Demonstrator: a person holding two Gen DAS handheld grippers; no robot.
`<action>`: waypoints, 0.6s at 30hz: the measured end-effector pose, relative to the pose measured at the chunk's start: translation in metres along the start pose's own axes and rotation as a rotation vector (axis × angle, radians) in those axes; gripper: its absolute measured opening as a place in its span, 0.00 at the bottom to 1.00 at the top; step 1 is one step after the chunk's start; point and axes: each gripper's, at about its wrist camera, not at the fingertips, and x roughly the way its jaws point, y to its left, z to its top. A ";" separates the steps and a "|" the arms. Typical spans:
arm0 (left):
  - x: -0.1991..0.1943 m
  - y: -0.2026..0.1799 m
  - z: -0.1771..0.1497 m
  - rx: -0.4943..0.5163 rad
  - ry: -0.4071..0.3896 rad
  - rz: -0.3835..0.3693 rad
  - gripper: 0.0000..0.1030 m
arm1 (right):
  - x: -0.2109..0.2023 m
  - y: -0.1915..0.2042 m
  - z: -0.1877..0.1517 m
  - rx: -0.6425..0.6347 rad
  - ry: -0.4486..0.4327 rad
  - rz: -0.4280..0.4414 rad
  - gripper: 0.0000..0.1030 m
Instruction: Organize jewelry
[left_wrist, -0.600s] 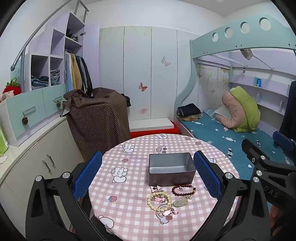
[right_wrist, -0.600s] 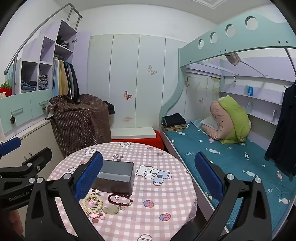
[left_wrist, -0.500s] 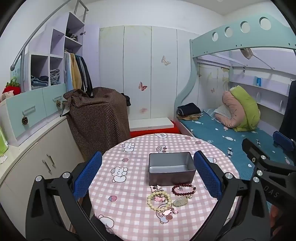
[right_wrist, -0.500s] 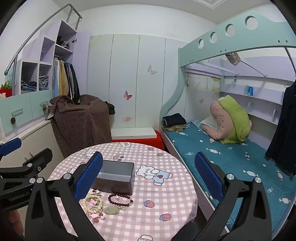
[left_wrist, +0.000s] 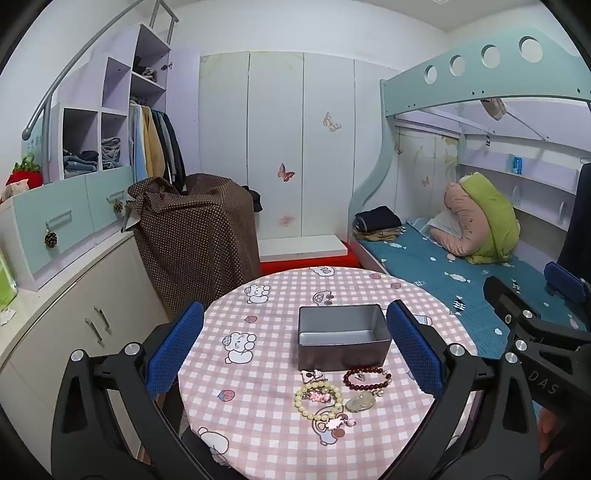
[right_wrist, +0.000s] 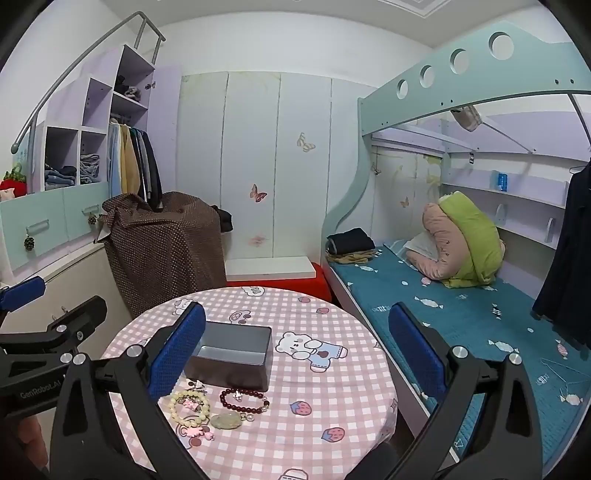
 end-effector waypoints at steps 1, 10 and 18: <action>0.000 0.000 0.000 0.000 0.000 0.001 0.96 | 0.000 0.000 0.001 0.000 0.000 0.000 0.93; 0.000 0.005 0.001 0.000 0.005 -0.002 0.96 | 0.000 0.003 0.001 -0.001 -0.001 0.004 0.93; -0.005 0.010 0.006 0.002 0.001 -0.007 0.96 | 0.001 0.002 0.001 0.002 0.002 0.006 0.93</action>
